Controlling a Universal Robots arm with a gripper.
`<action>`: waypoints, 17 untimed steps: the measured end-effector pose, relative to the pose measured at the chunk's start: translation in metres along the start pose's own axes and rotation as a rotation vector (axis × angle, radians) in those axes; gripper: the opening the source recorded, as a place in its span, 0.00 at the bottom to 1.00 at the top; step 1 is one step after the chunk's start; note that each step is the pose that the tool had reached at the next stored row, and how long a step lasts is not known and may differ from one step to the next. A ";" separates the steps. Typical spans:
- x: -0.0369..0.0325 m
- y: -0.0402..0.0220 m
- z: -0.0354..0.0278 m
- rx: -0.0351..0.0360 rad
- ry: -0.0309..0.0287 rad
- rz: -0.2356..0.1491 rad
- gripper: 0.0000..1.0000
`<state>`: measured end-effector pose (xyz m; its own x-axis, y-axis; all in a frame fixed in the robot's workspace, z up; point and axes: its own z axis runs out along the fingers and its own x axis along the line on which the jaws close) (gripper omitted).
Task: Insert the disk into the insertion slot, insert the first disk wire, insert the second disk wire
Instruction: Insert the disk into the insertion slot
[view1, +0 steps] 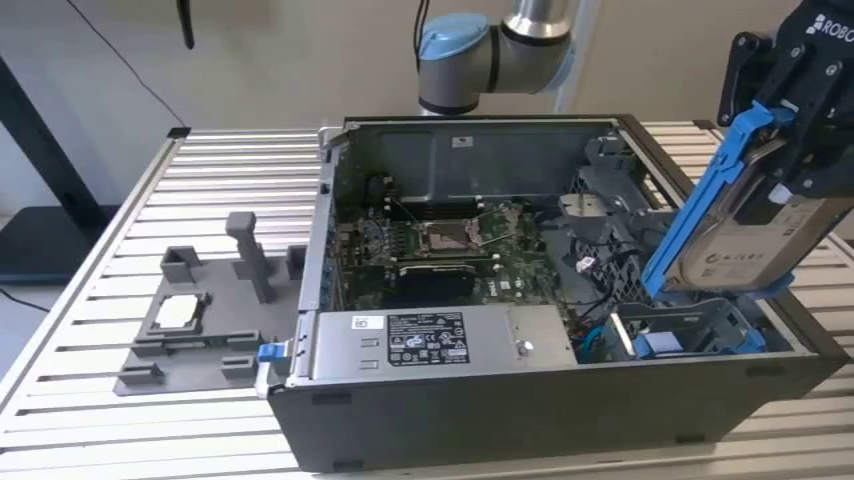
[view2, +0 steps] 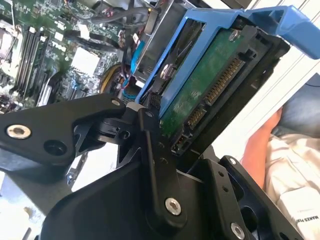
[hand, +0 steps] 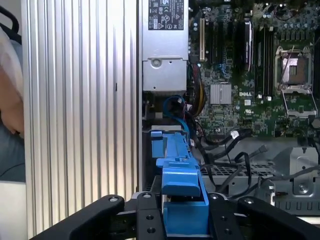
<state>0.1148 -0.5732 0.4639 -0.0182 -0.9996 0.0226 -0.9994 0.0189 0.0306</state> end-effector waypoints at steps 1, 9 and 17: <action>0.0000 0.0000 0.0015 0.0003 0.0020 0.000 0.33; -0.0002 -0.0002 0.0089 0.0031 0.0099 0.000 0.33; -0.0003 -0.0004 0.0128 0.0032 0.0123 0.000 0.33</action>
<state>0.1147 -0.5732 0.4510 -0.0183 -0.9992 0.0350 -0.9994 0.0193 0.0273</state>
